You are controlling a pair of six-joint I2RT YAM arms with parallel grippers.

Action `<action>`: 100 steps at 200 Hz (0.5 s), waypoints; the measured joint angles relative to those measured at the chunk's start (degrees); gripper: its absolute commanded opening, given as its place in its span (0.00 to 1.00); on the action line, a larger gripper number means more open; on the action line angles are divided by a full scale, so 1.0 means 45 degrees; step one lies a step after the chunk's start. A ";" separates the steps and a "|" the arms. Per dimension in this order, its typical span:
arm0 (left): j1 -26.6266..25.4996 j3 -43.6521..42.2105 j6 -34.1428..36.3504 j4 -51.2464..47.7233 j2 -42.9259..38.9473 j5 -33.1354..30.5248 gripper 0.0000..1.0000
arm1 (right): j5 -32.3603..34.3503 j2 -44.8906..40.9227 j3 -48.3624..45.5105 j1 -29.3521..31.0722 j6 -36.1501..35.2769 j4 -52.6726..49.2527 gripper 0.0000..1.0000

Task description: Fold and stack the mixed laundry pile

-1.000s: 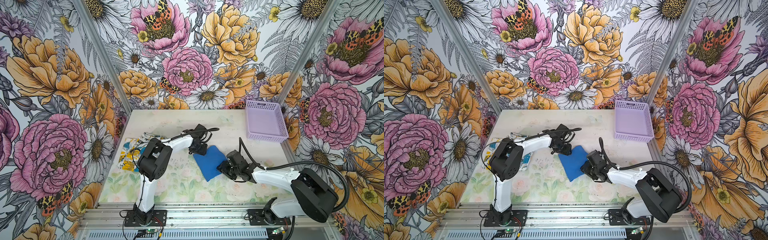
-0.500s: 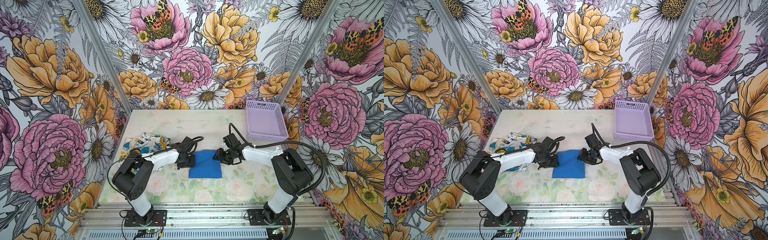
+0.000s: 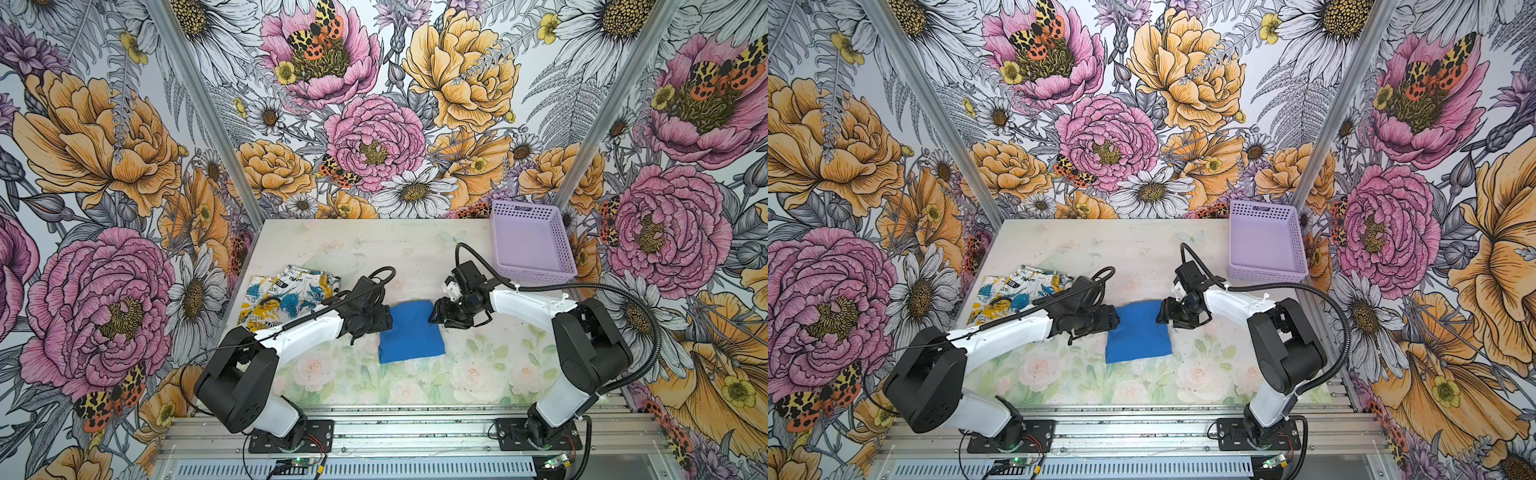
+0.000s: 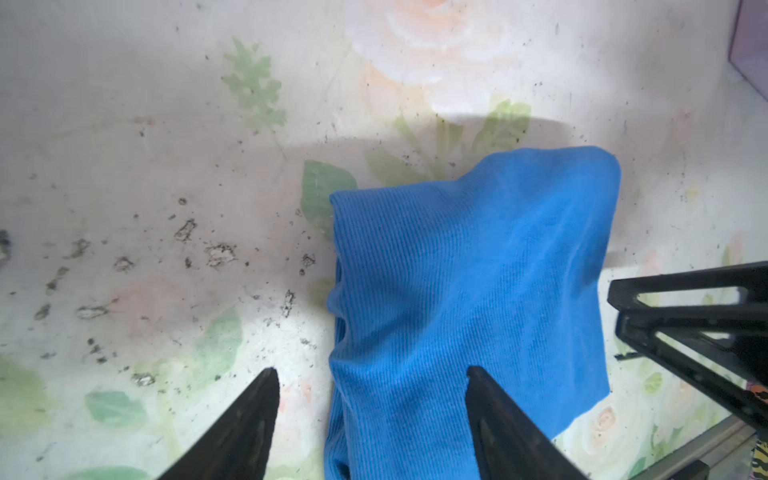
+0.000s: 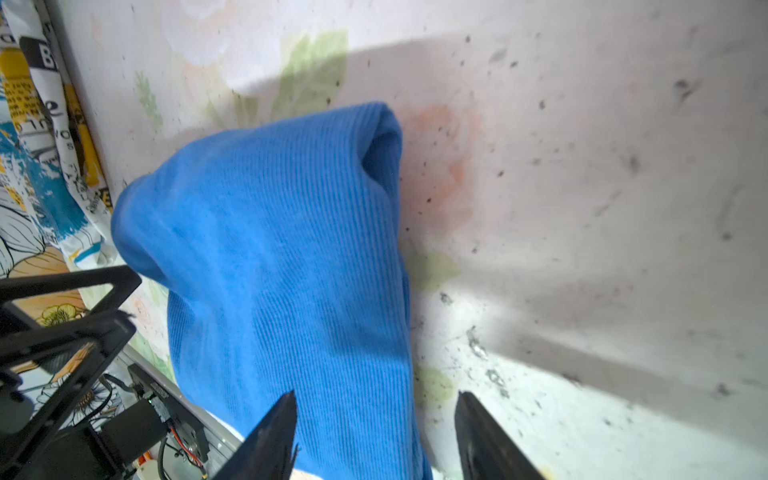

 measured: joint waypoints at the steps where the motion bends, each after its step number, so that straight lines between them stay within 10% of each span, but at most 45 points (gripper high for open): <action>1: 0.0000 -0.0019 0.0000 0.0019 0.0019 0.0010 0.70 | -0.0010 0.0000 0.0000 0.0000 -0.0024 0.0000 0.63; 100: -0.0695 -0.0296 -0.0010 0.0855 0.1287 0.0296 0.61 | 0.0374 0.0646 -0.0015 0.0908 -0.0622 0.0063 0.62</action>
